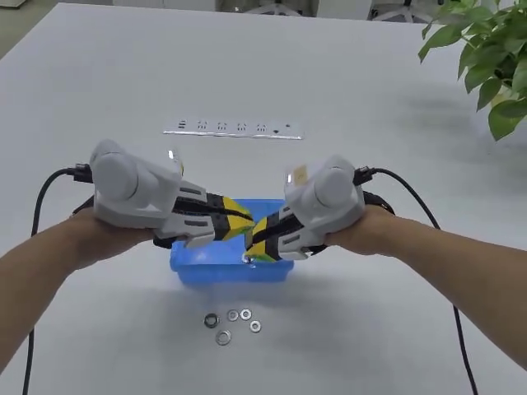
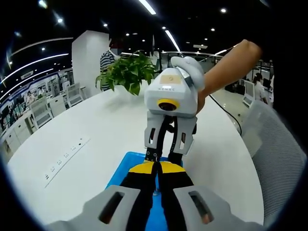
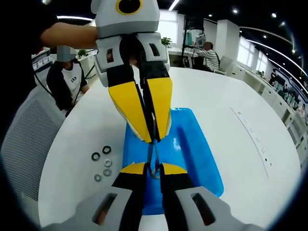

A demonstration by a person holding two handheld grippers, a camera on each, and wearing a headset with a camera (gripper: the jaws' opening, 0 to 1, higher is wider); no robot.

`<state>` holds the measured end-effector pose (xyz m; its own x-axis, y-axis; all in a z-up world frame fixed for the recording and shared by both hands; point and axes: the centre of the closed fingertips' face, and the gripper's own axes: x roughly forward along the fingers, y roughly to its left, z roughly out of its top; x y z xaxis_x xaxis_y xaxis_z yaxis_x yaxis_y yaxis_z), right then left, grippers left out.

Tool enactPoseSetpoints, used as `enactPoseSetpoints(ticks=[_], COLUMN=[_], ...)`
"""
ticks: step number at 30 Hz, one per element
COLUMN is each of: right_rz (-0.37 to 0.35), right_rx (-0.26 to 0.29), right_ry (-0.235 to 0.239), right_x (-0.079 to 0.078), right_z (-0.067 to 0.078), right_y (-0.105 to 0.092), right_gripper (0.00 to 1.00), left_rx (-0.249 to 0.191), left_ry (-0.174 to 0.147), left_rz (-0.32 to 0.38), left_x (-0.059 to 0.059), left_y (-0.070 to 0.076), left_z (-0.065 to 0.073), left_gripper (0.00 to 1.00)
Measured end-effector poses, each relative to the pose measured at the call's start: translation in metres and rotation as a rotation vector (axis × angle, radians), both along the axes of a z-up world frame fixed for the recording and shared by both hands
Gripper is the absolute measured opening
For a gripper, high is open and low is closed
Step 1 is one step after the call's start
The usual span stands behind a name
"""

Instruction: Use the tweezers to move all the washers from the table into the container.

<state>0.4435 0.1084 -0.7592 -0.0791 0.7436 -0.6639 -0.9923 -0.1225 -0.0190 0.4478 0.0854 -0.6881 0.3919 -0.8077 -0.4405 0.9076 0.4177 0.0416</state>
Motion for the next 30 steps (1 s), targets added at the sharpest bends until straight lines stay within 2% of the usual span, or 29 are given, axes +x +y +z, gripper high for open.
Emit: enactPoseSetpoints(ticks=[10,17,22,30], right_rz=[-0.018,-0.028,-0.040,-0.077], right_rx=[0.016,0.027,0.036,0.031], right_ry=[0.004,-0.010,-0.023,-0.038], right_x=[-0.001,-0.002,-0.005,-0.008], right_z=[0.010,0.022,0.034,0.044], right_y=[-0.004,-0.008,-0.015,-0.031], right_gripper=[0.17,0.22,0.27,0.36], left_rx=[-0.008,0.000,0.011,0.018], left_ry=[-0.003,-0.010,-0.013,-0.006], left_rz=[0.001,-0.003,0.005,0.011], left_x=[0.000,-0.003,-0.004,-0.012], left_y=[-0.002,-0.002,0.000,-0.002], left_z=[0.007,0.013,0.018,0.026], left_gripper=[0.06,0.06,0.06,0.06])
